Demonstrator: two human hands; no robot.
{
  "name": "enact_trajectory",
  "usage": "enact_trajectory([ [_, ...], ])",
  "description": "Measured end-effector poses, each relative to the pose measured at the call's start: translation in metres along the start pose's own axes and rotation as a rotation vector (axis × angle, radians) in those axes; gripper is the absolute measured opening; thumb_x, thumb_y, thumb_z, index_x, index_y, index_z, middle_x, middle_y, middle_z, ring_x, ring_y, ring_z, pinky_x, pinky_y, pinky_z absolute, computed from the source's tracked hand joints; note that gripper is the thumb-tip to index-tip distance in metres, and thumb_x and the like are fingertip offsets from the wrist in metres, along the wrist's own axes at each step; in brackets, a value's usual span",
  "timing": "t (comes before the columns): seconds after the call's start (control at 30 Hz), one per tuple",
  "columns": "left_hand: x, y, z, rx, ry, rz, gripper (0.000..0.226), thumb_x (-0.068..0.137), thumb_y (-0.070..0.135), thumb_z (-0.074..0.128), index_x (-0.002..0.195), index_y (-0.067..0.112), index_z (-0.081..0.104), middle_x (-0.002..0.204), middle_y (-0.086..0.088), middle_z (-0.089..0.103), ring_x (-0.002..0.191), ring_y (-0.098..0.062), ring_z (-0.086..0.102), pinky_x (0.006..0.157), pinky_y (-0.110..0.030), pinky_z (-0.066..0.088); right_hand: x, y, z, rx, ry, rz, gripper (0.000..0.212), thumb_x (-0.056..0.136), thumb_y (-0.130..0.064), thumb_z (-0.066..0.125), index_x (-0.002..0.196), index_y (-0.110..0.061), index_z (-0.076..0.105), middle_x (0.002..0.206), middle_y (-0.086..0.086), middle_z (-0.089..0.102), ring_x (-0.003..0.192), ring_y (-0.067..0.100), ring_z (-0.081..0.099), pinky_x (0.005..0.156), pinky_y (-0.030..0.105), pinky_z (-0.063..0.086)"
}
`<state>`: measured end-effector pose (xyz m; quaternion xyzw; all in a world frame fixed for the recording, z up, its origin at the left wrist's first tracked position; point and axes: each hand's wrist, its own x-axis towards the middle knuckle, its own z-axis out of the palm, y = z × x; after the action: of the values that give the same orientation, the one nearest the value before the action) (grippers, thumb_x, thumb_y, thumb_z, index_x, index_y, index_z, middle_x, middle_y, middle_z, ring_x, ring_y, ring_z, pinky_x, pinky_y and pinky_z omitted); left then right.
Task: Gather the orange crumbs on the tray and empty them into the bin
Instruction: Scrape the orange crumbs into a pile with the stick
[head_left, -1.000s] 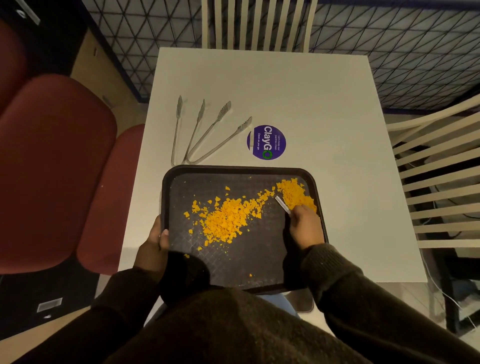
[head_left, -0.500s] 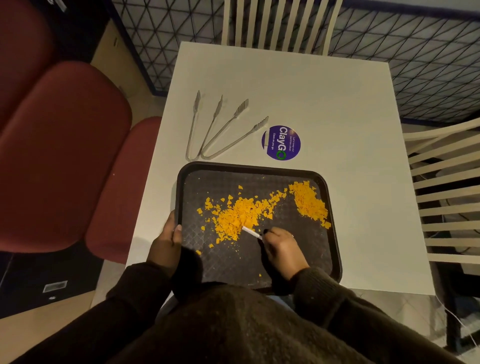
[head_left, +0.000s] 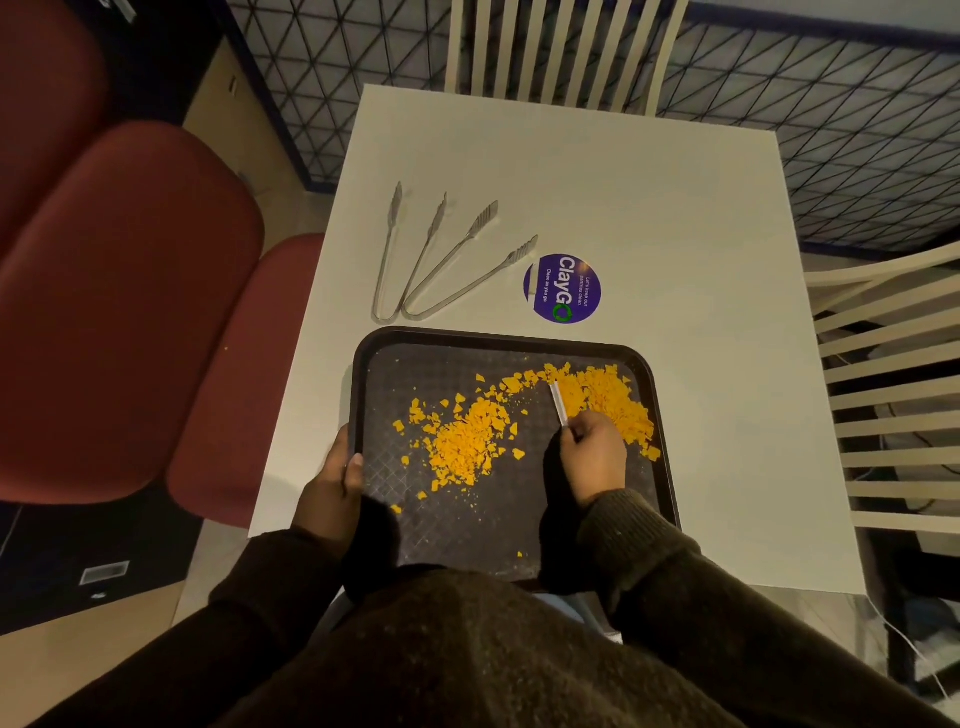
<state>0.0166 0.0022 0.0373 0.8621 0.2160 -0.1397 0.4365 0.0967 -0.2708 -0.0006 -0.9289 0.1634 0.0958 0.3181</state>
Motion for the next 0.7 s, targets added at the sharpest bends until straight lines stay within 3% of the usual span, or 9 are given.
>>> enact_trajectory([
  [0.07, 0.000, 0.000, 0.000, -0.006, 0.000, 0.009, 0.045, 0.098, 0.023, 0.026, 0.142, 0.019, 0.026, 0.134, -0.015, 0.051, 0.122, -0.035, 0.048, 0.104, -0.042, 0.037, -0.014, 0.001, -0.006, -0.027, -0.080, -0.110, 0.009, 0.088, -0.011, 0.058, 0.091, -0.008, 0.066, 0.093, 0.007, 0.062, 0.083, 0.019, 0.055, 0.078, 0.029, 0.045],
  [0.2, 0.002, -0.001, -0.001, -0.015, -0.005, -0.012, 0.045, 0.098, 0.021, 0.027, 0.142, 0.019, 0.026, 0.134, -0.016, 0.051, 0.123, -0.034, 0.047, 0.105, -0.041, 0.036, -0.058, 0.009, -0.013, -0.172, -0.291, -0.507, 0.008, 0.084, -0.011, 0.062, 0.086, -0.013, 0.069, 0.084, 0.004, 0.064, 0.081, 0.019, 0.056, 0.079, 0.034, 0.045],
  [0.27, 0.003, -0.001, -0.002, 0.006, -0.012, -0.011, 0.045, 0.098, 0.021, 0.027, 0.143, 0.020, 0.025, 0.133, -0.016, 0.052, 0.121, -0.035, 0.049, 0.104, -0.042, 0.037, -0.073, 0.010, -0.010, -0.199, -0.335, -0.556, 0.009, 0.084, -0.011, 0.061, 0.087, -0.013, 0.069, 0.085, 0.005, 0.065, 0.082, 0.021, 0.058, 0.080, 0.036, 0.043],
  [0.4, 0.004, 0.000, -0.002, 0.056, -0.011, -0.023, 0.045, 0.098, 0.021, 0.026, 0.143, 0.018, 0.023, 0.132, -0.019, 0.053, 0.118, -0.039, 0.051, 0.102, -0.044, 0.039, -0.063, 0.000, 0.005, -0.129, -0.262, -0.457, 0.008, 0.081, -0.007, 0.062, 0.078, -0.009, 0.069, 0.078, 0.007, 0.062, 0.074, 0.025, 0.056, 0.070, 0.032, 0.039],
  [0.6, 0.002, 0.003, -0.002, 0.052, -0.013, -0.028, 0.045, 0.098, 0.020, 0.027, 0.143, 0.015, 0.024, 0.136, -0.019, 0.049, 0.123, -0.039, 0.047, 0.104, -0.044, 0.037, -0.017, -0.026, 0.011, -0.026, -0.119, -0.203, 0.014, 0.086, -0.007, 0.058, 0.088, -0.001, 0.070, 0.089, 0.010, 0.061, 0.079, 0.017, 0.048, 0.076, 0.022, 0.036],
  [0.7, 0.001, 0.002, -0.002, 0.055, -0.010, -0.029, 0.045, 0.098, 0.020, 0.027, 0.143, 0.015, 0.025, 0.136, -0.019, 0.049, 0.122, -0.039, 0.047, 0.103, -0.044, 0.037, -0.001, -0.030, 0.009, 0.005, -0.056, -0.087, 0.015, 0.086, -0.008, 0.058, 0.088, -0.002, 0.071, 0.090, 0.013, 0.064, 0.079, 0.021, 0.052, 0.078, 0.025, 0.042],
])
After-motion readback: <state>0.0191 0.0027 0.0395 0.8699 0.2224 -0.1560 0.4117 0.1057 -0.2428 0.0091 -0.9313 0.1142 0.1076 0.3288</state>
